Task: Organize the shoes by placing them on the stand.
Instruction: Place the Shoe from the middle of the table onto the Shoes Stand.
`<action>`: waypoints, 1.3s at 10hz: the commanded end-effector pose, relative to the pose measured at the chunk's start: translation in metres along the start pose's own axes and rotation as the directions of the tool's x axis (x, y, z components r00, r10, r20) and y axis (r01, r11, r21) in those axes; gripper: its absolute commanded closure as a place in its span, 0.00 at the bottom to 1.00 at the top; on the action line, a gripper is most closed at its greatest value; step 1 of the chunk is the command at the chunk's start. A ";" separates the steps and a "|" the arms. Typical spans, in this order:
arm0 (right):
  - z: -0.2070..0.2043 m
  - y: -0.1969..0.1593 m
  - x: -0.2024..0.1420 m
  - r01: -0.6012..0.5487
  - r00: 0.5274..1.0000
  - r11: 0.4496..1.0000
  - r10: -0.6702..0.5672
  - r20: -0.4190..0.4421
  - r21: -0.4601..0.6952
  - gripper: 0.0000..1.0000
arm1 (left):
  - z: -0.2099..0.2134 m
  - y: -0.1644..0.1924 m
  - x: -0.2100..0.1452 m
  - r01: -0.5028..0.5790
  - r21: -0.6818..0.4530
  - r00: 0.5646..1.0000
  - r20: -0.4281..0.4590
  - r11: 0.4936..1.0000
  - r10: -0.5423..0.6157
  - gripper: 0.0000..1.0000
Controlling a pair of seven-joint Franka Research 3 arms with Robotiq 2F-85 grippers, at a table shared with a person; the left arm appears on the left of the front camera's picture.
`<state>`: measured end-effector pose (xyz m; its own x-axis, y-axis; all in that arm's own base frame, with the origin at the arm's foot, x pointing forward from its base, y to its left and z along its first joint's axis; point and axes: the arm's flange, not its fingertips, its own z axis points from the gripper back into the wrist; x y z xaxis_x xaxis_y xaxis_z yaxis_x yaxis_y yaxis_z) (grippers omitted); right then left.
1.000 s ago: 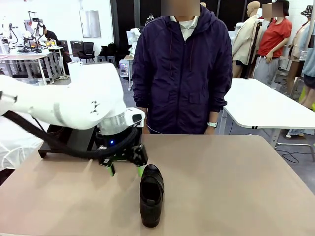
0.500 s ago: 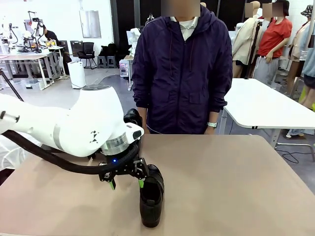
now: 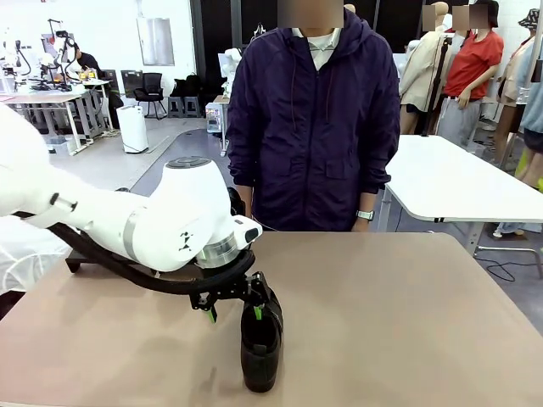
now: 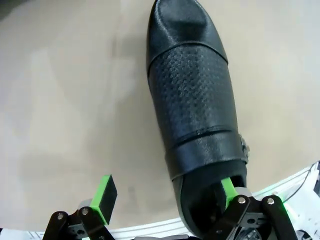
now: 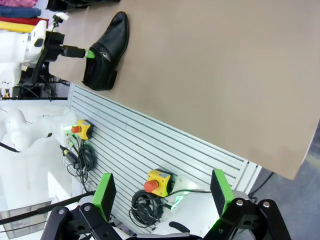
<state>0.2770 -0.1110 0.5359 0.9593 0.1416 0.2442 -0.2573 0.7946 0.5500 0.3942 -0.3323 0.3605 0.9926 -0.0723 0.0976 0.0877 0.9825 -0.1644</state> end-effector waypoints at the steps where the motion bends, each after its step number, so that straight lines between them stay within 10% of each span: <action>1: 0.005 0.000 0.001 -0.017 1.000 1.000 0.017 0.001 0.008 0.00 | -0.007 -0.009 0.009 -0.030 0.038 1.000 0.000 0.999 0.030 0.47; 2: 0.005 0.000 0.001 -0.017 1.000 1.000 0.017 0.001 0.008 0.00 | -0.011 -0.010 0.010 -0.048 0.069 0.999 -0.001 0.996 0.048 1.00; 13: 0.005 0.000 0.001 -0.017 1.000 1.000 0.017 0.001 0.008 0.00 | -0.009 -0.014 0.006 0.003 0.074 1.000 0.000 0.997 -0.003 1.00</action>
<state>0.2770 -0.1110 0.5359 0.9594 0.1417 0.2440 -0.2572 0.7945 0.5500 0.4004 -0.3491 0.3474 0.9950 -0.0729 0.0684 0.0797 0.9915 -0.1032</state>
